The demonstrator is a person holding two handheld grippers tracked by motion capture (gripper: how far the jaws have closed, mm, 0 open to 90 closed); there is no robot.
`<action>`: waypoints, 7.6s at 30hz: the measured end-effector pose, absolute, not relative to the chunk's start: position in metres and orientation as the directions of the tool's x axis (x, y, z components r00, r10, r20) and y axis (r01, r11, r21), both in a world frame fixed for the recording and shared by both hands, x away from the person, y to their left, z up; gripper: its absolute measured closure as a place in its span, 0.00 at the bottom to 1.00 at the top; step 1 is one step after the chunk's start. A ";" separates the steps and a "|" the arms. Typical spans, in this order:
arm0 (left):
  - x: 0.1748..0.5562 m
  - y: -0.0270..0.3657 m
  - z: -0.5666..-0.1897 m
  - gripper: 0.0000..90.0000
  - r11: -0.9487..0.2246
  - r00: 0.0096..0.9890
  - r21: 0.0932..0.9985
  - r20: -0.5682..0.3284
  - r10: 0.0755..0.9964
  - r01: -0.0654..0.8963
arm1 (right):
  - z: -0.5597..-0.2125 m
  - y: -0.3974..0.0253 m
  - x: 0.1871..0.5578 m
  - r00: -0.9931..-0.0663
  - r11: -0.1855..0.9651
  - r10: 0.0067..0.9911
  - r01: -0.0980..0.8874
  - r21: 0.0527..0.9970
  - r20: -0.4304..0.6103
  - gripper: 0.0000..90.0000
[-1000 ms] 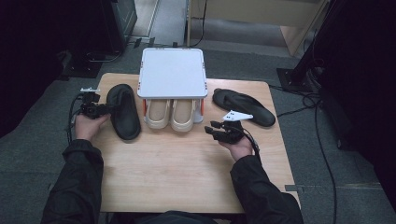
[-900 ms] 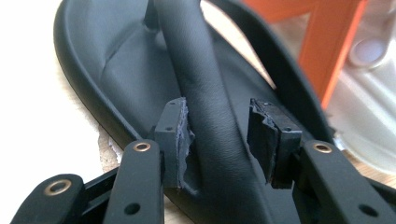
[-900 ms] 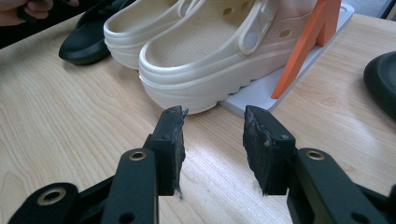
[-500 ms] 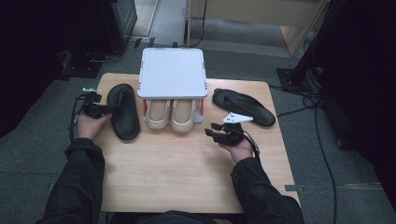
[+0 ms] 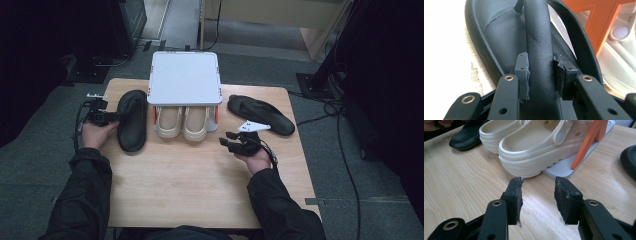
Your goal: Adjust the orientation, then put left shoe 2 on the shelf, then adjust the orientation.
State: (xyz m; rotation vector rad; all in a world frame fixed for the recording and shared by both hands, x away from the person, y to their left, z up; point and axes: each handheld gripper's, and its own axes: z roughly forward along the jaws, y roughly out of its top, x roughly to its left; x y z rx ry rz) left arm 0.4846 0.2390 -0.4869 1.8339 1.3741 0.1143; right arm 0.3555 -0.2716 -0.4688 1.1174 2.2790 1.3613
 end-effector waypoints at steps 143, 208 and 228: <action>0.554 0.096 -0.324 0.75 -0.061 0.461 0.675 -0.432 0.775 0.736 | -0.467 -0.277 0.360 -0.681 0.275 0.713 0.491 0.826 0.167 0.64; 0.425 0.179 -0.399 0.54 -0.106 0.499 0.742 -0.332 0.800 0.662 | -0.457 -0.374 0.421 -0.491 0.196 0.862 0.549 0.812 0.124 0.77; 0.403 0.181 -0.435 0.53 -0.116 0.510 0.745 -0.326 0.796 0.657 | -0.480 -0.420 0.445 -0.334 0.124 0.936 0.607 0.785 0.110 0.88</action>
